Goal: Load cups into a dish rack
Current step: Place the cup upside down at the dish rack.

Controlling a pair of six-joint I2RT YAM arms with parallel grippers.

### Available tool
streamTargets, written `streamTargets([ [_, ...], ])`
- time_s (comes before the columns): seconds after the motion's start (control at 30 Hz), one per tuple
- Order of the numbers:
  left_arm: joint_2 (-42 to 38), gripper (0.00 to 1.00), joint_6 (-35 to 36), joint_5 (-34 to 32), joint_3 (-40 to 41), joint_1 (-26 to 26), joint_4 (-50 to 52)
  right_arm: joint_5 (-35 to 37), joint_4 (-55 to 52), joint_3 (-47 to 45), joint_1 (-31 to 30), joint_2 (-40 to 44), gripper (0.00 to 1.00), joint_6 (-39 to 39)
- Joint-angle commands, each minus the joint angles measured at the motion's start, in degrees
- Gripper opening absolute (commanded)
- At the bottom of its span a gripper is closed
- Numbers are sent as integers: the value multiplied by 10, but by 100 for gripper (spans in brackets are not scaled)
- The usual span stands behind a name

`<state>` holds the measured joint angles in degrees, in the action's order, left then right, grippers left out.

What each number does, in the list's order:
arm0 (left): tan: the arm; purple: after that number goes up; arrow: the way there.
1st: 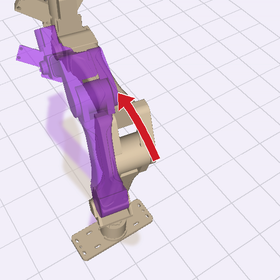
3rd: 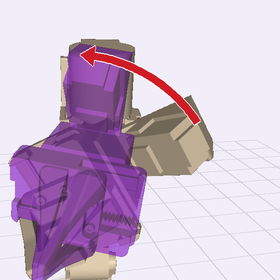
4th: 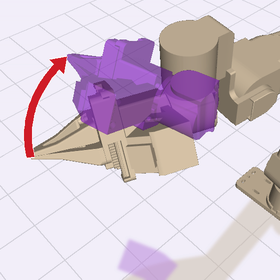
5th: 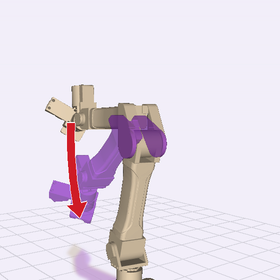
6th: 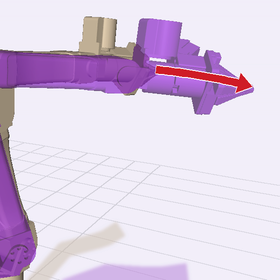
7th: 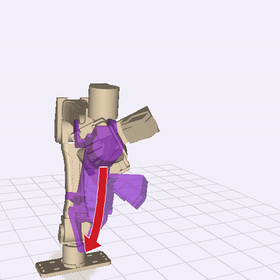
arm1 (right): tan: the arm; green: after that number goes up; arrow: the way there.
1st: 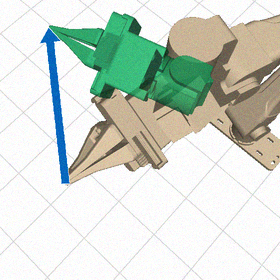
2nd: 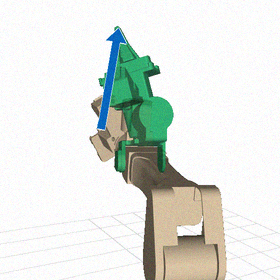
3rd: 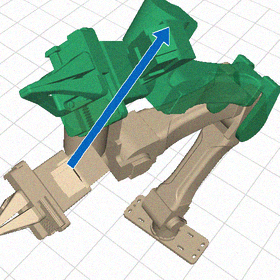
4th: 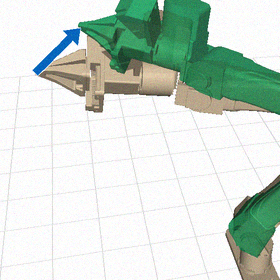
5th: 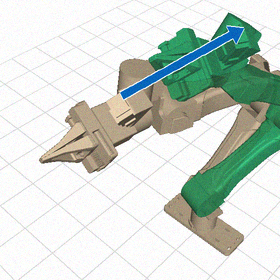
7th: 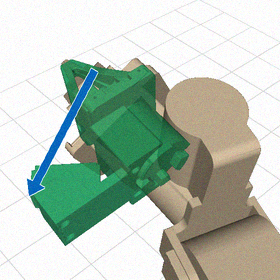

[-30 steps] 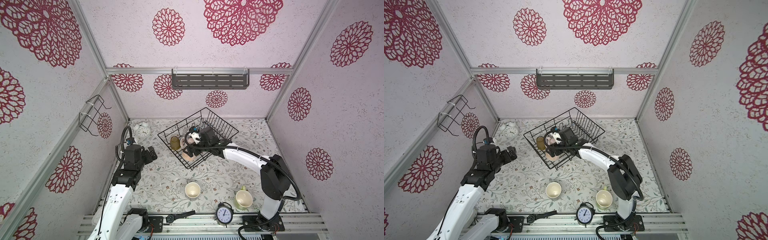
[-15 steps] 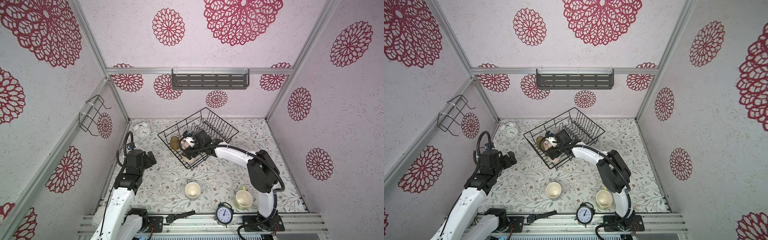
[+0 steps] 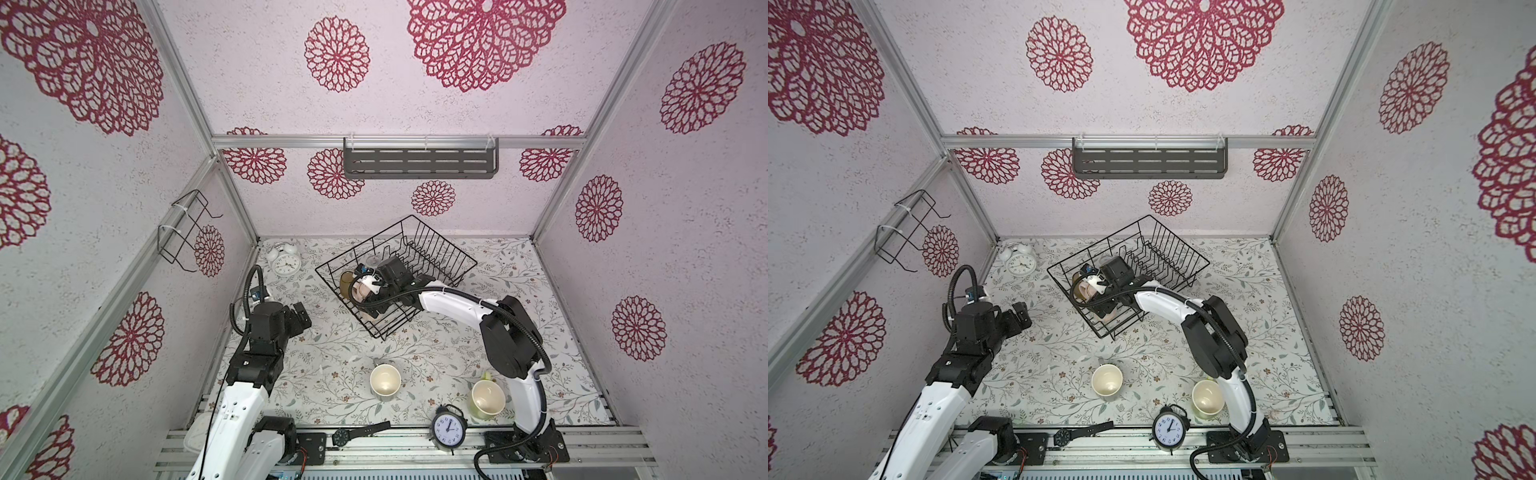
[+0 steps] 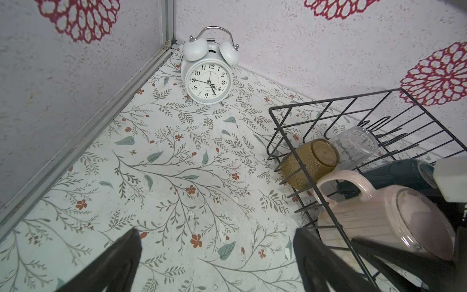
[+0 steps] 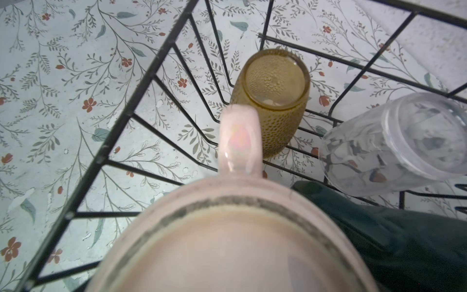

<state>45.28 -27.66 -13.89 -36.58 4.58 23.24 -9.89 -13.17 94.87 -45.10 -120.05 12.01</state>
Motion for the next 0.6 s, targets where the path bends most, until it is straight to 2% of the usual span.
streamTargets([
  [0.0,-3,98,2,-5,-1,-2,-9,-15,40,36,-2,13,58,8],
  [0.1,-3,98,3,-7,4,-2,-17,-14,41,39,-2,5,59,9],
  [0.27,-1,97,-1,-1,-3,-2,-10,-15,36,37,-2,8,67,18],
  [0.33,-1,98,0,-1,0,-1,-13,-15,30,37,-2,10,77,26],
  [0.43,-2,98,-5,2,-2,-2,-7,-14,27,31,-2,20,82,32],
  [0.57,-6,100,-7,14,4,-2,-12,-10,45,17,-2,33,93,36],
])
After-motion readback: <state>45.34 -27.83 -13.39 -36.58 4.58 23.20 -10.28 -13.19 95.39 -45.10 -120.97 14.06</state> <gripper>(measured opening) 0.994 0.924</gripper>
